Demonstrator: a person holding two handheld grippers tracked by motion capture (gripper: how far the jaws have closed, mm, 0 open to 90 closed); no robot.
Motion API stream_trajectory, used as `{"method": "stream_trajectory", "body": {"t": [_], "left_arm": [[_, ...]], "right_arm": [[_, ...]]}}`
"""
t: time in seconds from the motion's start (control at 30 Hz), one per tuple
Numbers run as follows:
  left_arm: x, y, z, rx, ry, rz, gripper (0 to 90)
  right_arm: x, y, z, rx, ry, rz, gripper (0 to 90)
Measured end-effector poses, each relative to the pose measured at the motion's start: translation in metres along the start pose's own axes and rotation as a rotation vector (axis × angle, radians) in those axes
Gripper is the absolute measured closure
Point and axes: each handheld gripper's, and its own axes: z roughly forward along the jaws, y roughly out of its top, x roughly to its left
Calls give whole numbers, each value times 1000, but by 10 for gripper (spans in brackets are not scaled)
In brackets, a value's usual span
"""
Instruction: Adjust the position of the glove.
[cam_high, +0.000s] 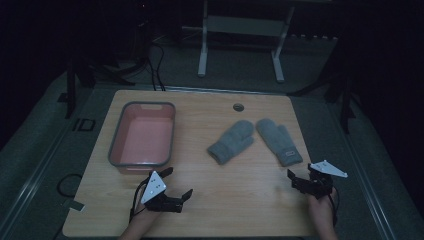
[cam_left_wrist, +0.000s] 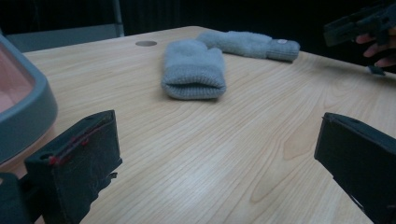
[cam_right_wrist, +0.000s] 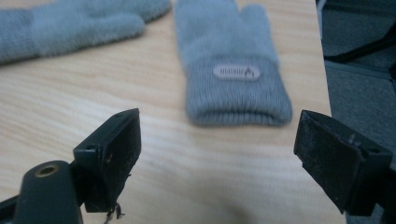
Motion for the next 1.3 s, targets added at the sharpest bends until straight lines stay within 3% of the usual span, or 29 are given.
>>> {"method": "stream_trajectory", "body": {"t": [0.3,0.53,0.63,0.77,0.87,0.93,1.03,1.17,1.3], "left_arm": [[-2,0,0,-3,-14,-7,5],[0,0,0,-11,-19,-34,5],[0,0,0,-7,-18,-33,5],[0,0,0,-1,-21,-31,5],[0,0,0,4,-23,-31,5],[0,0,1,3,-24,-33,5],[0,0,1,6,-25,-33,5],[0,1,1,15,-32,-26,5],[-1,1,1,16,-34,-24,5]], "right_arm": [[4,29,8,15,22,-44,135],[10,56,19,-12,104,-52,132],[14,67,25,-22,126,-71,132],[20,78,32,-38,169,-61,132],[31,92,45,-27,162,-60,135],[37,98,53,-24,204,-78,135],[45,104,61,-23,212,-114,138],[61,117,85,2,293,-154,138],[71,120,101,9,312,-180,153]]}}
